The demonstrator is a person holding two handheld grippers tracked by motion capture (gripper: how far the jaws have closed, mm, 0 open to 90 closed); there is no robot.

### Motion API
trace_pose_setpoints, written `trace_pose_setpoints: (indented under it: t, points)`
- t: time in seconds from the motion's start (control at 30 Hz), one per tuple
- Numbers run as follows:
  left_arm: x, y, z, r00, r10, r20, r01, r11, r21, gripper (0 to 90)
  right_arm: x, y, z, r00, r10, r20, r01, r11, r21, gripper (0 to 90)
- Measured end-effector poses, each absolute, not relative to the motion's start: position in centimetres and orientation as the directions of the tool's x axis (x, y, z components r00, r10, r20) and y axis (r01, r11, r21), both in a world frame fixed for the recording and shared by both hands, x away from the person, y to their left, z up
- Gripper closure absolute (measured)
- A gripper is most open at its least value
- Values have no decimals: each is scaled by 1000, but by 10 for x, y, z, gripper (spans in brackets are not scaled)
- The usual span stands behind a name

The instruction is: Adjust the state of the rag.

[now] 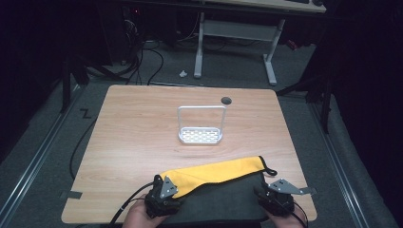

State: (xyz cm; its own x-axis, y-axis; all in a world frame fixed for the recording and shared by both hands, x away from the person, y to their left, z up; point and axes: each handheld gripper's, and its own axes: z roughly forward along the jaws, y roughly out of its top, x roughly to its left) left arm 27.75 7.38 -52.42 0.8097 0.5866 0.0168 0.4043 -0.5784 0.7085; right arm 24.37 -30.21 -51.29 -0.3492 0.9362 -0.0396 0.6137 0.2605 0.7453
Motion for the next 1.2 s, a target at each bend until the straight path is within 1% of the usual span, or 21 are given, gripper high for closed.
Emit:
trace_pose_setpoints:
  t: [0.07,0.17,0.23,0.3,0.33,0.4,0.43,0.47,0.5,0.53,0.57,0.63,0.73,0.8,0.87,0.97,1.03,1.07,1.13,1.17,1.2]
  points:
    - [279,77,-522,803,596,-6,425,-565,707,705,243,-305,-512,-337,940,-45,609,254,752,630]
    - [285,83,-519,787,615,-55,463,-529,711,821,253,-315,-509,-293,955,-55,603,229,764,631]
    - [287,87,-516,779,624,-58,465,-515,720,823,259,-320,-507,-282,957,-61,598,225,769,615]
    - [288,91,-512,775,629,-68,467,-497,732,823,276,-331,-502,-243,969,-51,574,186,797,495]
    - [288,92,-511,775,628,-73,468,-492,734,823,276,-331,-502,-243,969,-51,574,186,797,495]
    - [288,95,-509,775,628,-75,469,-491,734,822,294,-335,-505,-241,971,-1,589,147,795,443]
    - [288,96,-508,775,626,-82,471,-488,735,822,300,-335,-507,-244,970,15,604,140,785,455]
    - [287,97,-507,777,623,-90,473,-485,736,822,311,-333,-516,-280,960,26,643,167,748,702]
    - [285,99,-504,779,621,-86,471,-489,734,822,311,-333,-516,-280,960,26,643,167,748,702]
    - [281,101,-501,783,617,-85,465,-488,739,823,311,-329,-517,-285,958,-11,640,198,743,808]
    - [278,106,-495,788,611,-77,451,-487,748,823,306,-326,-515,-298,954,-35,617,220,756,852]
    - [276,117,-481,784,615,-80,438,-458,773,823,291,-318,-500,-316,947,-66,560,242,792,864]
    - [302,129,-462,760,646,-75,438,-423,794,824,285,-308,-474,-324,939,-118,488,273,829,862]
    - [334,131,-458,739,669,-80,459,-413,786,823,300,-303,-462,-308,944,-121,483,265,834,858]
    - [369,133,-463,703,704,-99,500,-391,773,822,328,-300,-459,-299,948,-104,510,251,822,848]
    - [418,132,-486,636,763,-114,577,-373,727,811,374,-295,-468,-259,962,-91,582,231,780,815]
    - [434,133,-499,586,795,-158,624,-317,714,740,398,-292,-479,-242,965,-98,605,229,763,717]
    - [439,136,-502,562,809,-171,641,-295,709,660,407,-291,-483,-240,967,-88,616,221,756,681]
    - [439,143,-499,550,815,-182,634,-265,727,580,412,-288,-482,-233,965,-121,597,240,766,644]
    - [433,148,-492,554,811,-187,615,-247,749,541,409,-288,-476,-241,964,-116,584,239,776,601]
    - [424,154,-486,562,805,-190,584,-224,780,531,402,-287,-469,-248,962,-117,562,241,791,598]
